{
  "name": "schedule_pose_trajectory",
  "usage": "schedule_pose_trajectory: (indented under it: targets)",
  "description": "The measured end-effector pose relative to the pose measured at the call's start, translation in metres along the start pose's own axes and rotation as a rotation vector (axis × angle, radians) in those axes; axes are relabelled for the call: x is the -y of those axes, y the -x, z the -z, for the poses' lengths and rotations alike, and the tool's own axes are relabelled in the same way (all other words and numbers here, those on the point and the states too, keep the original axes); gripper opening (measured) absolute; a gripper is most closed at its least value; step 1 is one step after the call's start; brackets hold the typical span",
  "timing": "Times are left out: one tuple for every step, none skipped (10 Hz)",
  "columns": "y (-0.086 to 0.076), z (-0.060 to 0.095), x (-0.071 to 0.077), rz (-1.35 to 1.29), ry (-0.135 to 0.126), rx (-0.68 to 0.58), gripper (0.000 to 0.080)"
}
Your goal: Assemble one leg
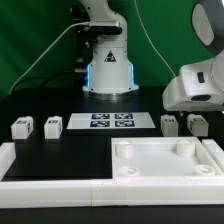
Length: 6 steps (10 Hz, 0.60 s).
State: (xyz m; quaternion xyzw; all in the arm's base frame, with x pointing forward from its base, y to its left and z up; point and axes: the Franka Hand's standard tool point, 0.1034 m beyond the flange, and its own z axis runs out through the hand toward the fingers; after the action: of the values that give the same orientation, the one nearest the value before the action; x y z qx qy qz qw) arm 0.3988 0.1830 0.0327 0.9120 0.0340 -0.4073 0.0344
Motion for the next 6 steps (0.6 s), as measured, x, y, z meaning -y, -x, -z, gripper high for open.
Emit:
schedule_pose_trajectory:
  targets:
    - [-0.0011, -0.0002, -0.0001, 0.000, -0.001, -0.003, 0.0649]
    - [-0.0010, -0.0008, -0.0009, 0.007, -0.001, 0.000, 0.0649]
    - [0.0001, -0.0040, -0.0028, 0.018, 0.001, 0.019, 0.0649]
    - [-0.0019, -0.0037, -0.0017, 0.032, -0.001, 0.010, 0.0649]
    - [-0.0041, -0.0042, -0.0006, 0.039, -0.003, 0.001, 0.0649]
    - [-0.0044, -0.0061, 0.0001, 0.041, -0.002, 0.002, 0.0649]
